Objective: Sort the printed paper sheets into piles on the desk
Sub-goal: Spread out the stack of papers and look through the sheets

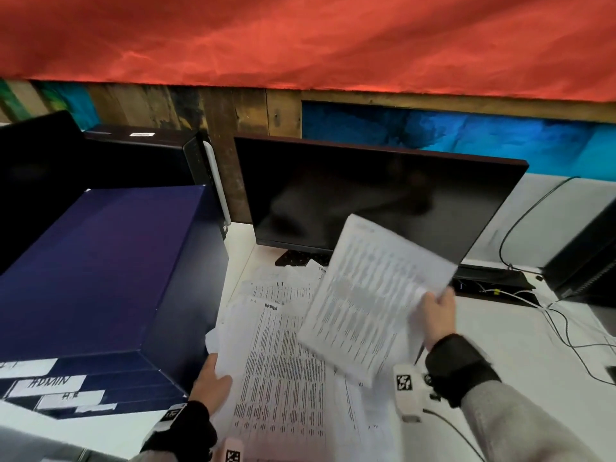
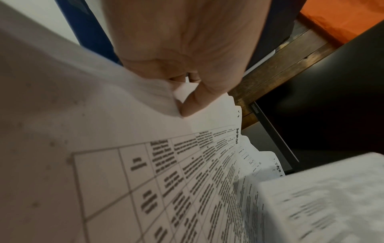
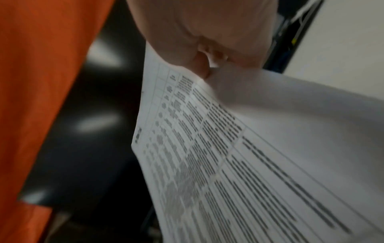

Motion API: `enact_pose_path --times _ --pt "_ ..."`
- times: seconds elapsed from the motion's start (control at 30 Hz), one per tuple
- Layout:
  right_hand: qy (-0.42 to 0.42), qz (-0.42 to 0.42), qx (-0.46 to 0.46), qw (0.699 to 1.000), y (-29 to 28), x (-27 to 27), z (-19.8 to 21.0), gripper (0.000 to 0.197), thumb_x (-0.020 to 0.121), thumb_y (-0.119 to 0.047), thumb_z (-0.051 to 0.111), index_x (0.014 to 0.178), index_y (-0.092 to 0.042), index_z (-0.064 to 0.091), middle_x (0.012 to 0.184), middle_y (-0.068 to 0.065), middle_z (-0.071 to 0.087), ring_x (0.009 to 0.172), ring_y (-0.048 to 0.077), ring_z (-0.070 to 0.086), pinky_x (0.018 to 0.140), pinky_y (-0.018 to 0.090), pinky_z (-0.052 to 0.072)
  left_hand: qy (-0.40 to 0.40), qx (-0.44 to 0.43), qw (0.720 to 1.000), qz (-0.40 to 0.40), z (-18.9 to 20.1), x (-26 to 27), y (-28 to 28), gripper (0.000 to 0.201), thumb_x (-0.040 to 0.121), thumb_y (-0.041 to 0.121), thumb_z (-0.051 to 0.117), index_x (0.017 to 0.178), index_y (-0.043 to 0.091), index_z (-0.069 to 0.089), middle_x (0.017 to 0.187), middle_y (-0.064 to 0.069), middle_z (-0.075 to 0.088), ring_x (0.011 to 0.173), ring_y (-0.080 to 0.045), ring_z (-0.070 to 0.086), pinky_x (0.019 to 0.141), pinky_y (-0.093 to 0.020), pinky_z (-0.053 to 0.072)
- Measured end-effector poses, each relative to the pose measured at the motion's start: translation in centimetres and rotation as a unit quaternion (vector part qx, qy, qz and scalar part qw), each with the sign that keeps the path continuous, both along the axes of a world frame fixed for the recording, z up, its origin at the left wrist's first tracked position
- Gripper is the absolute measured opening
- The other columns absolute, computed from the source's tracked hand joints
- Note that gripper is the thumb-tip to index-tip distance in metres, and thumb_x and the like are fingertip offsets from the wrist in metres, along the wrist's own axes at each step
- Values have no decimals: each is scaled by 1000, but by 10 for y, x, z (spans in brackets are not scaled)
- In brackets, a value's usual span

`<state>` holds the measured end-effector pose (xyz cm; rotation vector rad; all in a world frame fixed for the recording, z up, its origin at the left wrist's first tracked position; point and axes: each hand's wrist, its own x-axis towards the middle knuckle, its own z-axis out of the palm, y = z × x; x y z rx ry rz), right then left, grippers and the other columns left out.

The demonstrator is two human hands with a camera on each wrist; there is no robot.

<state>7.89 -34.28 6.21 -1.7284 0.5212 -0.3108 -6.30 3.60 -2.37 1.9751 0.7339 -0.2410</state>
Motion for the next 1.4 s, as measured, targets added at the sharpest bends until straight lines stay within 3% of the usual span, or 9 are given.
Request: enact_pose_path --times 0.07,0.2,0.3,0.4,0.6,0.73,0.83,0.97,1.4 --pt "120 76 21 990 26 -14 -31 5 89 -9 43 93 -11 45 95 12 54 88 23 53 82 35 47 -3 -8 1000 -2 1 2 -1 36 81 -4 48 109 19 50 101 -8 65 95 -29 60 87 -36 47" --pt "236 212 19 948 73 -43 -77 31 86 -8 43 116 -2 48 122 7 57 111 21 52 101 35 40 -32 -24 999 26 5 8 -8 20 86 12 53 106 7 51 113 -17 61 100 -30 55 85 -33 38" --pt "236 278 27 931 98 -59 -70 10 95 -5 38 97 -12 44 86 -7 50 74 10 47 78 23 40 -21 -57 997 39 6 7 -12 43 90 40 58 120 11 49 127 2 52 119 -25 49 103 -36 35" --pt "234 337 60 910 100 -61 -55 15 98 -18 46 113 -18 49 87 0 58 69 12 55 61 23 46 -17 -71 997 -1 -1 4 -8 37 79 26 74 107 21 50 117 -4 63 105 -23 60 100 -45 45" --pt "219 37 -60 973 26 -16 -55 57 87 -12 57 140 -7 37 135 20 45 119 37 49 103 45 41 -5 -36 999 4 -3 1 1 39 79 2 70 108 19 51 104 -5 67 95 -24 63 91 -43 51" --pt "225 46 33 973 -4 4 -53 63 91 -14 58 146 -7 27 140 12 44 130 35 42 111 42 33 -6 -26 1000 6 -4 -2 4 42 78 0 70 110 17 50 103 -7 67 95 -26 63 91 -43 50" --pt "210 25 -16 977 -7 7 -46 34 87 -19 64 116 -5 53 117 14 59 104 32 55 97 37 43 -17 -19 1000 7 -7 -3 6 43 78 -2 69 114 12 50 105 -11 66 96 -29 63 90 -42 50" --pt "173 42 -154 972 6 -5 -38 22 88 -27 63 81 -8 53 72 3 57 71 25 51 71 30 39 -20 -15 1000 9 -6 -3 4 41 79 -4 67 112 11 49 104 -12 65 95 -29 62 87 -40 51" --pt "140 108 -358 917 -13 -32 -26 23 96 -25 47 81 -7 48 81 14 61 76 33 58 62 31 37 -18 -16 1000 -4 -5 7 1 40 79 3 69 110 20 51 102 -4 67 95 -25 64 91 -46 51"
